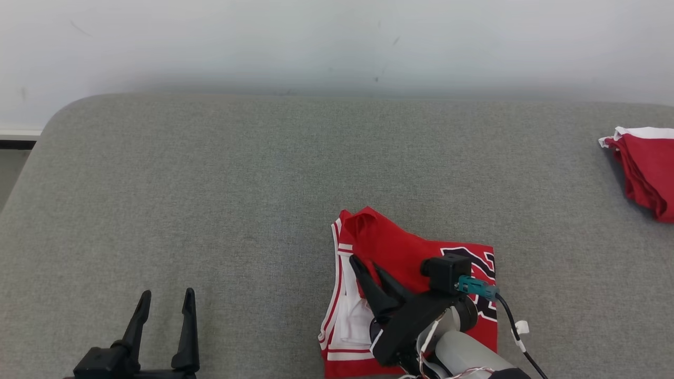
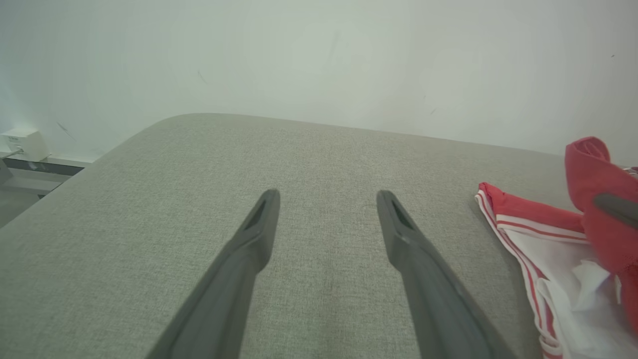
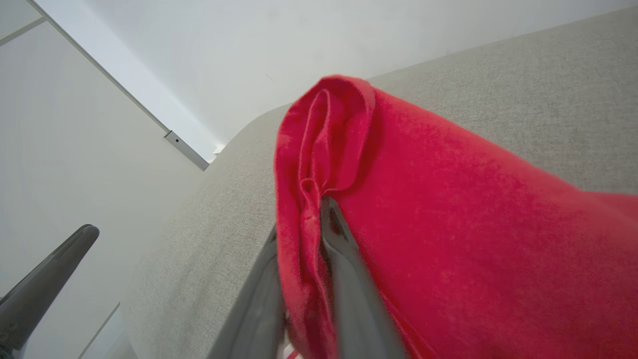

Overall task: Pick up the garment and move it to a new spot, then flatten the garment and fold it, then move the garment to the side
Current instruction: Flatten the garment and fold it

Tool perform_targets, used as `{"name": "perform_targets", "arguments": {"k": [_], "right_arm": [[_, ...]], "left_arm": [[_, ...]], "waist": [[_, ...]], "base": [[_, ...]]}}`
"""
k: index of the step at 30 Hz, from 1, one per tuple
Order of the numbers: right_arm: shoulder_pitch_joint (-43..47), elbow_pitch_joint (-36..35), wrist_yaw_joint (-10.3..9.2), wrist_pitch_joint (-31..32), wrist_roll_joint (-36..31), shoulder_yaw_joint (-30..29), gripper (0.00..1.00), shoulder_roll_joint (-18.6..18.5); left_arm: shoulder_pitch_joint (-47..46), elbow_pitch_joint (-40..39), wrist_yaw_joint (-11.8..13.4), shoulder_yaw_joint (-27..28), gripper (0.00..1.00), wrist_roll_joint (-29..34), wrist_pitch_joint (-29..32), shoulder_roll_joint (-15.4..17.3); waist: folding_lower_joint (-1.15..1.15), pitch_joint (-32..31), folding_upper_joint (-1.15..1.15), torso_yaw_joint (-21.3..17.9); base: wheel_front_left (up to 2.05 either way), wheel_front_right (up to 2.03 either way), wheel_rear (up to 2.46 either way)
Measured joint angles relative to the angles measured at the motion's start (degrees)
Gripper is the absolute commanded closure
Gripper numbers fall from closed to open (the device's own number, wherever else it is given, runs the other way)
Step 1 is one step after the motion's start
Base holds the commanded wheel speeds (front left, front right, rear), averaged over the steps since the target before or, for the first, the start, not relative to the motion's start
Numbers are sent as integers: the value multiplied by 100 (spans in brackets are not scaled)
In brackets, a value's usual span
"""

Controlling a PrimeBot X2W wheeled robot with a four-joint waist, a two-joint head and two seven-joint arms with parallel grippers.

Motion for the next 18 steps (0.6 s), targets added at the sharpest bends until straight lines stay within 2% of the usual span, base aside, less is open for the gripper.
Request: {"name": "perform_targets", "arguments": {"k": [1,6,10,15,16,18], "right_arm": [[-38,68,0,-10,36,45,0,-3],[-233,165,0,-121,-1,-18,0,3],[-226,-226,0,-127,-751,-843,0,-126],[373,-988,0,-129,-1458,-1971,0,-436],[373,-988,0,-129,-1458,-1971,0,-436],[632,-1314,0,-129,-1712,-2351,0,-512]], "left_arm": [[-3,22,0,-2,0,-5,0,0],[-5,65,-1,14,0,-33,0,0],[-5,79,-2,43,0,-30,0,0],[4,45,-29,91,0,21,0,0],[4,45,-29,91,0,21,0,0],[8,22,-29,119,0,77,0,0]], "waist": [[0,-3,0,-3],[0,-25,0,-79],[0,-85,0,-204],[0,-187,0,-341],[0,-187,0,-341],[0,-228,0,-401]], "base": [[0,0,0],[0,0,0],[0,0,0],[0,0,0],[0,0,0],[0,0,0]]}}
